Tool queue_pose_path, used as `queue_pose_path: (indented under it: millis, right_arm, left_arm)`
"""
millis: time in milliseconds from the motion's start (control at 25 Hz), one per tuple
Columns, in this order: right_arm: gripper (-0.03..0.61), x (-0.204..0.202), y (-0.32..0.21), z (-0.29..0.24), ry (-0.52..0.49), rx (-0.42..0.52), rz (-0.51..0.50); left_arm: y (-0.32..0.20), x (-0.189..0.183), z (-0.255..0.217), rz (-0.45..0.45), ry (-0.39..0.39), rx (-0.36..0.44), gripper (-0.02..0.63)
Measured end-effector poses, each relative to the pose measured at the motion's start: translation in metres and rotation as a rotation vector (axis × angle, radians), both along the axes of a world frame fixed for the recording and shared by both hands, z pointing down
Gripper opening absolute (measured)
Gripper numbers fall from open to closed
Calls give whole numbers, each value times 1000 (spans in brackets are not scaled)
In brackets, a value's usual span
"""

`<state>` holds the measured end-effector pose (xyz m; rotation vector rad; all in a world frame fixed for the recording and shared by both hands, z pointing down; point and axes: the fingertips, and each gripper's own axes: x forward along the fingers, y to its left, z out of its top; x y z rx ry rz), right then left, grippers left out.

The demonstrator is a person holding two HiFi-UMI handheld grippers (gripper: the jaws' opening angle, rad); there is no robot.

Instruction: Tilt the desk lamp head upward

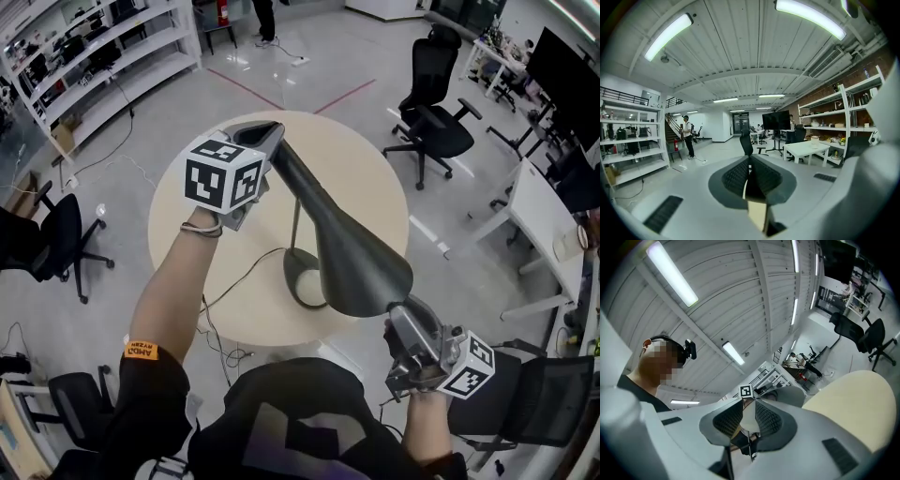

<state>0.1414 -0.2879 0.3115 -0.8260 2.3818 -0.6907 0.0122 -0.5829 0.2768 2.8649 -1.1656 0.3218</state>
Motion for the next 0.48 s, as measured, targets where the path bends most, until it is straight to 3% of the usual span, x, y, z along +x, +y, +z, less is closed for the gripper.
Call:
queue_pose_path:
  millis: [200, 480]
  right_arm:
    - [77, 0, -7, -48, -28, 90, -39]
    - [81, -8, -22, -102, -33, 194, -92]
  left_arm:
    - [-5, 2, 15, 39, 65, -74, 46]
    - [-6, 5, 34, 58, 63, -136, 46]
